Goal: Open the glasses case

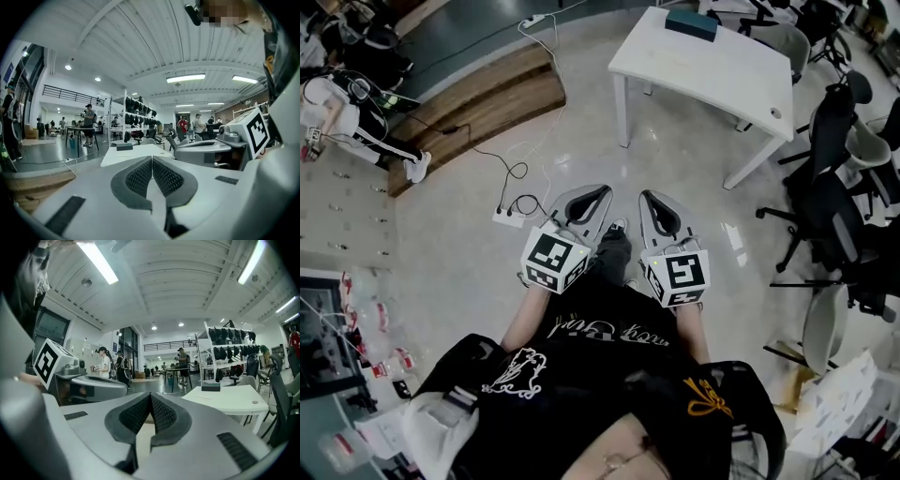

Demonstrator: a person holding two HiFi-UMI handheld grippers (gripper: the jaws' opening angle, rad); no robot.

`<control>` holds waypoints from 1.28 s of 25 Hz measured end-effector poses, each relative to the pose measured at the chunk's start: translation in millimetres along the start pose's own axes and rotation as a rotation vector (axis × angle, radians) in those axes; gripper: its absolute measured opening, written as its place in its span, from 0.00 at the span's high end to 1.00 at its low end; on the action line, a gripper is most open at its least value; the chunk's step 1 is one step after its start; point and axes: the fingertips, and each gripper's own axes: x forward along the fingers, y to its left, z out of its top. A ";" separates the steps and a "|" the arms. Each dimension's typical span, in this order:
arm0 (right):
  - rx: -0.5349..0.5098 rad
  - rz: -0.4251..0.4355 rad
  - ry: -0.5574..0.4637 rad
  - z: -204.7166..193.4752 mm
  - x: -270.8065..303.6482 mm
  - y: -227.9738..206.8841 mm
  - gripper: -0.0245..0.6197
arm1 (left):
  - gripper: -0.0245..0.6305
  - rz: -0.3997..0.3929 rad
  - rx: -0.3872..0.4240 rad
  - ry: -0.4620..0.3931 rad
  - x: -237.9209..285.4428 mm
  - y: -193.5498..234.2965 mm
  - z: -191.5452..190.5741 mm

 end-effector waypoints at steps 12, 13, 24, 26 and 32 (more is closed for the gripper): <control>0.082 -0.051 0.001 -2.5 59.8 -62.4 0.94 | 0.93 -0.034 -0.040 0.002 67.2 57.1 3.5; 0.089 -0.061 0.000 -2.2 70.0 -70.6 0.94 | 0.93 -0.048 -0.039 -0.001 77.7 63.7 4.2; 0.100 -0.147 0.024 24.2 230.8 -126.5 0.94 | 0.93 -0.155 -0.048 0.010 177.6 200.6 20.8; 0.088 -0.159 0.037 26.9 261.2 -131.4 0.94 | 0.93 -0.169 -0.048 0.006 193.2 228.2 25.2; 0.051 -0.216 0.078 30.1 332.1 -144.2 0.94 | 0.93 -0.223 -0.046 0.025 224.2 294.8 23.3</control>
